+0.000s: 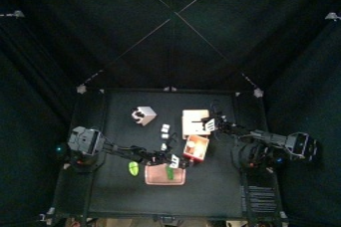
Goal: Grab sushi piece from table
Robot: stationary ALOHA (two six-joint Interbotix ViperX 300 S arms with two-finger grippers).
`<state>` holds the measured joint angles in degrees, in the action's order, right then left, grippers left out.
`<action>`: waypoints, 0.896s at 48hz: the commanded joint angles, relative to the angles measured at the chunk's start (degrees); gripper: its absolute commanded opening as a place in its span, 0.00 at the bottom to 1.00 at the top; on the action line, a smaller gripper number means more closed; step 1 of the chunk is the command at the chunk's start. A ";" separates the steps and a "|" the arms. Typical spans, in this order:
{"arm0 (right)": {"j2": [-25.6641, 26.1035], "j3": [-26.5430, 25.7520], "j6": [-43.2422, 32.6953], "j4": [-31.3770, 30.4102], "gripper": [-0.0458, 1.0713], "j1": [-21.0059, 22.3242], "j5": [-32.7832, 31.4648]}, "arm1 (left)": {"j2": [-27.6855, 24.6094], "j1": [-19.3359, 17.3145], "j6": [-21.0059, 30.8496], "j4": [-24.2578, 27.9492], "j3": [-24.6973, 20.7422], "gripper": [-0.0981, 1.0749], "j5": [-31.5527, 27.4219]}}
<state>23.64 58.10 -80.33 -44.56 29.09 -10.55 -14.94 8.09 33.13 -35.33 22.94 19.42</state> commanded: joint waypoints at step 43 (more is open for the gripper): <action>6.15 -1.05 0.44 -3.96 0.36 -0.79 4.66 | 16.17 -6.86 -0.62 46.23 15.12 0.89 1.49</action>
<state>28.83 57.57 -79.98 -48.25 28.48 -8.09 -2.02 1.49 32.61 8.09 38.06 20.74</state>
